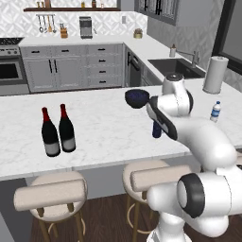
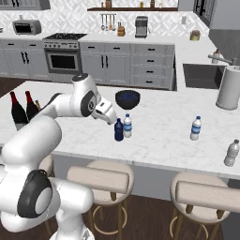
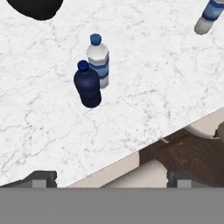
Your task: Move the plastic bottles in the middle to the plastics group, and the glass bottles in the middle to the glass group.
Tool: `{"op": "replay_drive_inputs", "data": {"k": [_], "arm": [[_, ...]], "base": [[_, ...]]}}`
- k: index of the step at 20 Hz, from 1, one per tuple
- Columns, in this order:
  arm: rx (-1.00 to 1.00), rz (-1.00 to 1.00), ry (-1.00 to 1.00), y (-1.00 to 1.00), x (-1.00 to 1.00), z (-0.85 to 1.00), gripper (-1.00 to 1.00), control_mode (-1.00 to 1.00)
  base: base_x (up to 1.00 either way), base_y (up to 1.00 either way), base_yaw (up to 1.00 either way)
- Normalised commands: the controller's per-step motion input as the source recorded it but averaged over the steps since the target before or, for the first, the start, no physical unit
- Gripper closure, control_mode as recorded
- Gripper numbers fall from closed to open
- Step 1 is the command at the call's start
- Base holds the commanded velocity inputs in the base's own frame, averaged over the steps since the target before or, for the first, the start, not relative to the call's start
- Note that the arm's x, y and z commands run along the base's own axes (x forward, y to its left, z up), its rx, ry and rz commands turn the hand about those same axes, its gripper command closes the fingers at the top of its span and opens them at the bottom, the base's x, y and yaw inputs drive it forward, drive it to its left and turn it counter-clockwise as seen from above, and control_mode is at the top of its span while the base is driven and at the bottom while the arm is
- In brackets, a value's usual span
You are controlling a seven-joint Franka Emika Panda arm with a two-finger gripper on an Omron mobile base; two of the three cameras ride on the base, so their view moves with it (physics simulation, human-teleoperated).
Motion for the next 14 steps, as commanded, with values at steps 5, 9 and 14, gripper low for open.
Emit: {"op": "replay_drive_inputs", "data": {"k": [5, 9, 14], "arm": [[0.0, 0.04, 0.0, -0.04, 0.22, -0.39, -1.0, -1.0], [0.0, 0.02, 0.0, 0.0, 0.28, -0.32, -1.0, -1.0], [0.01, 0.03, 0.0, -0.04, 0.32, -0.2, -1.0, -1.0]], "base": [[0.0, 0.0, 0.0], [0.0, 0.0, 0.0], [0.0, 0.0, 0.0]]}}
